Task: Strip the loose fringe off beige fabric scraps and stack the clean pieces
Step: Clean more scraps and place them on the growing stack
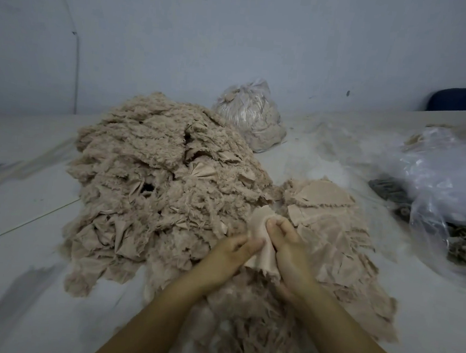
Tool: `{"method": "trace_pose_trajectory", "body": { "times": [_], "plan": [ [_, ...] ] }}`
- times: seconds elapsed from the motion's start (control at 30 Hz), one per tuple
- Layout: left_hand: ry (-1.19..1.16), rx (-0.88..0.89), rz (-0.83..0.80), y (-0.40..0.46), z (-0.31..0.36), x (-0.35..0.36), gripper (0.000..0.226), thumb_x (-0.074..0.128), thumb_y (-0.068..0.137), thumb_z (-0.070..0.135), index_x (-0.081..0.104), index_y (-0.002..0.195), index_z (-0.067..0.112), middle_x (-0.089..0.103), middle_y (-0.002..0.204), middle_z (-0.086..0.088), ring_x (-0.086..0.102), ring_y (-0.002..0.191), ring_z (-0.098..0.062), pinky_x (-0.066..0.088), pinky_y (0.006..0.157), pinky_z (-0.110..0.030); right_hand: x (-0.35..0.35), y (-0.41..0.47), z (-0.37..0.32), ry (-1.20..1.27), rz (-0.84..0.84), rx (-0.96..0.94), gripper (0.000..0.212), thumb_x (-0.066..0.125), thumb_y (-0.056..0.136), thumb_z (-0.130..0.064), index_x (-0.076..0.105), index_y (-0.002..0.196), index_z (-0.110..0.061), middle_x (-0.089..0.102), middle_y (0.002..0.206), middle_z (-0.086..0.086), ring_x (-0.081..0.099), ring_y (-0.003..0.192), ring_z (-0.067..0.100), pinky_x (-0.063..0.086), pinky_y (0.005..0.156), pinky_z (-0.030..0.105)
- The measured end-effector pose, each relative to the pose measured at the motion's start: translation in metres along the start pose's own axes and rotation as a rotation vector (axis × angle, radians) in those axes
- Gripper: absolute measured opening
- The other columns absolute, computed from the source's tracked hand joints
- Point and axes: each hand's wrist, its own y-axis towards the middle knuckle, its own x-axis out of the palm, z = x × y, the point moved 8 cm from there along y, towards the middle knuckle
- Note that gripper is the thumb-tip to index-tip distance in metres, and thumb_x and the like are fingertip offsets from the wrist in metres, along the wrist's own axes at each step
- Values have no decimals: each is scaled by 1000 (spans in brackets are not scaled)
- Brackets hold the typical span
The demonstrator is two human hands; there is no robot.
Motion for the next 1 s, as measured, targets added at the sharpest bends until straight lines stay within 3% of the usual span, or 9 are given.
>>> {"method": "trace_pose_trajectory", "body": {
  "times": [0.1, 0.2, 0.33, 0.5, 0.6, 0.67, 0.77, 0.9, 1.0],
  "plan": [
    [-173, 20, 216, -1, -3, -19, 26, 61, 82, 33, 66, 66, 14, 60, 61, 3, 53, 56, -8, 43, 53, -18, -22, 2, -22, -297, 82, -191, 14, 55, 95, -17, 63, 86, -11, 60, 71, 7, 55, 60, 19, 45, 54, 28],
    [-164, 38, 190, 0, -5, -21, 25, 61, 83, 25, 67, 67, 7, 60, 63, 0, 53, 59, -9, 42, 55, -16, -33, 0, -30, -448, 72, -258, 13, 62, 91, -20, 68, 81, -15, 60, 70, 4, 51, 65, 19, 40, 60, 31],
    [-100, 23, 237, -3, -6, -28, 34, 60, 89, 16, 65, 55, 17, 56, 53, 9, 47, 50, -2, 39, 50, -14, -61, 1, -44, -534, 220, -281, 15, 69, 86, -25, 71, 71, -29, 69, 70, -14, 60, 65, 3, 47, 59, 17],
    [-38, 14, 290, 0, -3, -37, 30, 58, 92, 18, 54, 64, 10, 39, 48, 5, 34, 40, -3, 34, 42, -14, -88, 3, -70, -1042, 333, -379, 14, 67, 87, -31, 69, 75, -25, 59, 64, -16, 56, 67, 9, 39, 64, 25],
    [-71, 24, 295, 7, 1, -33, 23, 60, 91, 14, 58, 69, 7, 51, 59, -1, 47, 50, -5, 43, 48, -14, -92, 4, -77, -1014, 369, -416, 10, 69, 86, -26, 75, 81, -19, 61, 68, -18, 54, 66, -3, 37, 63, 7],
    [-29, 2, 279, 7, -2, -35, 22, 62, 89, 17, 60, 69, 8, 53, 65, -6, 48, 54, -12, 43, 47, -18, -99, 5, -80, -1013, 395, -415, 11, 71, 85, -24, 77, 82, -15, 65, 70, -15, 54, 66, -4, 36, 63, 4],
    [-22, -34, 339, 3, -12, -55, 22, 63, 89, 20, 62, 72, 5, 55, 63, -3, 46, 56, -16, 40, 46, -17, -112, 5, -84, -1072, 421, -375, 13, 70, 86, -26, 78, 89, -16, 71, 87, -6, 56, 74, 3, 38, 74, 14],
    [35, 15, 354, -1, -12, -63, 32, 58, 92, 26, 62, 86, -6, 56, 65, -5, 50, 60, -17, 41, 50, -17, -121, 10, -78, -1330, 366, -200, 15, 63, 89, -35, 71, 94, -22, 70, 99, 1, 56, 81, 17, 44, 73, 29],
    [118, 71, 209, -2, -3, -47, 33, 56, 88, 34, 60, 71, 5, 48, 56, 6, 46, 48, -2, 40, 50, -12, -108, -5, -87, -1477, 417, -377, 25, 63, 89, -30, 62, 112, -21, 61, 105, 8, 54, 95, 28, 42, 74, 34]
  ]
}}
